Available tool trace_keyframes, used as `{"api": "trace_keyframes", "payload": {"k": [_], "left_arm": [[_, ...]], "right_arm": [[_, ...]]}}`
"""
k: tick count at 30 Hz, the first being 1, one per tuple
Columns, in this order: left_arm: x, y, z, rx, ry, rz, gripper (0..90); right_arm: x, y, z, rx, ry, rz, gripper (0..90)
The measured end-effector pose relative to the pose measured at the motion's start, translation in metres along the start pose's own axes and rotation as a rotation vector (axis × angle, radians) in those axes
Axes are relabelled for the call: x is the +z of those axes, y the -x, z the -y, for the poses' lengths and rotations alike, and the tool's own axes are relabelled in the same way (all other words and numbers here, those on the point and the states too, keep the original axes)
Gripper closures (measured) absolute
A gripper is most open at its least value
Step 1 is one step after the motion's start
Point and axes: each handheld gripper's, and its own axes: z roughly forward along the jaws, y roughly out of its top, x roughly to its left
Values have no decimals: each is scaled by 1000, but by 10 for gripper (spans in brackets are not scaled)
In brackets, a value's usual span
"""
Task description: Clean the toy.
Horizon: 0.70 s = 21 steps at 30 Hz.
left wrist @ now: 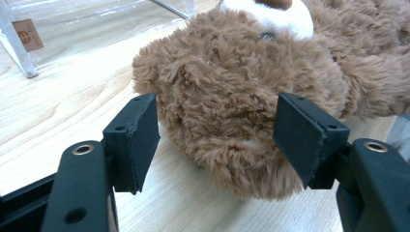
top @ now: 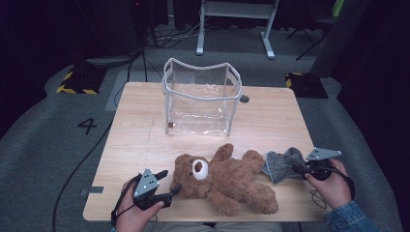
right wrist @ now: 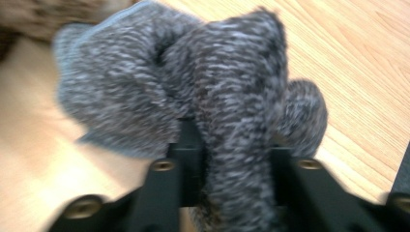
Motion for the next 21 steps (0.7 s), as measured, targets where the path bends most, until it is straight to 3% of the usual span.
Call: {"api": "trace_keyframes", "payload": {"k": [2, 4, 9, 14, 21], "left_arm": [[-2, -1, 0, 4, -3, -3, 326], [-2, -1, 1, -1, -9, 0, 322], [-5, 0, 3, 9, -25, 3, 317], [-11, 3, 10, 11, -39, 1, 317], [-12, 9, 17, 11, -44, 13, 303]], "right_arm": [[6, 4, 2, 15, 11, 50, 416], [4, 7, 3, 33, 39, 87, 339], [-18, 5, 5, 46, 112, 111, 308], [-41, -10, 6, 41, 159, 63, 315], [-51, -53, 13, 13, 216, -54, 328]]}}
